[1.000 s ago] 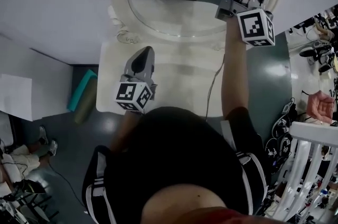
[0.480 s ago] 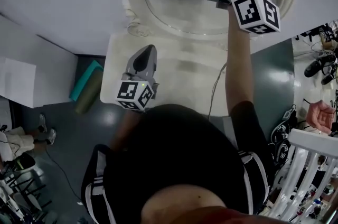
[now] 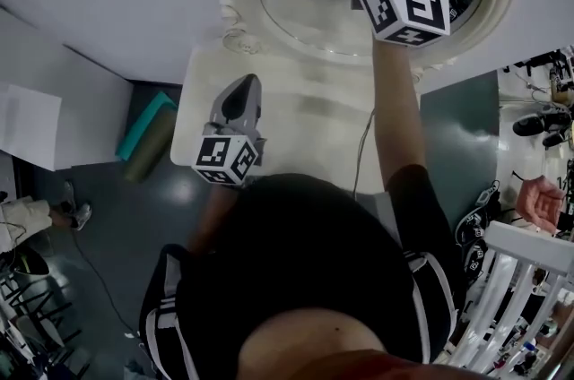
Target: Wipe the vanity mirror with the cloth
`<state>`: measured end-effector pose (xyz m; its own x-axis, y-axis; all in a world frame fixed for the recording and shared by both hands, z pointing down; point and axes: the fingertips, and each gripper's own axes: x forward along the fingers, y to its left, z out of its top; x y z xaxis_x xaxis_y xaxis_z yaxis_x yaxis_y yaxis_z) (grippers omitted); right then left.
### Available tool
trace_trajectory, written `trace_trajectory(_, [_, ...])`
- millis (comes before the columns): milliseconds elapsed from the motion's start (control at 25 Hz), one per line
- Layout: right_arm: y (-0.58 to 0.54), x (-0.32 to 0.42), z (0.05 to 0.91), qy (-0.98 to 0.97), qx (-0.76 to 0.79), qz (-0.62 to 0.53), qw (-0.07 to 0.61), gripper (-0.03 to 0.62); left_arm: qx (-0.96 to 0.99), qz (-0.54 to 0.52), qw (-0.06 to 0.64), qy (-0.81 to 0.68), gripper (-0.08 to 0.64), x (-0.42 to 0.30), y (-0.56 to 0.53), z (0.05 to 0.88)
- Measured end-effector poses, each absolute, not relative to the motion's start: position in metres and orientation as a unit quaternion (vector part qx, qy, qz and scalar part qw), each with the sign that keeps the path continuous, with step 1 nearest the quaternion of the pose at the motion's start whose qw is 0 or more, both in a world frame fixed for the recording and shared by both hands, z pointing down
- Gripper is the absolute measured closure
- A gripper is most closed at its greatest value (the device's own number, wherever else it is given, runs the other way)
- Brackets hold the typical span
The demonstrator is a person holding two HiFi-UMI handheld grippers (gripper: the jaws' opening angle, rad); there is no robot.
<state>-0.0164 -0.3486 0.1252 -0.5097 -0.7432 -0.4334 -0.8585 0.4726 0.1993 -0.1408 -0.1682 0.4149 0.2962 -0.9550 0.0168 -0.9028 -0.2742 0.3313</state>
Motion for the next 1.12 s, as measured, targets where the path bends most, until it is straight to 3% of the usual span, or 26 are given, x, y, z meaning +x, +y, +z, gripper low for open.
trace_trajectory(680, [-0.350, -0.108, 0.210, 0.861, -0.429, 0.274, 0.012, 0.549, 0.770, -0.090, 0.156, -0.613, 0.552, -0.164, -0.161, 0.429])
trace_trajectory(1120, [-0.347, -0.155, 0.353, 0.866, -0.373, 0.311, -0.117, 0.549, 0.761, -0.069, 0.157, -0.626, 0.551, -0.181, -0.147, 0.436])
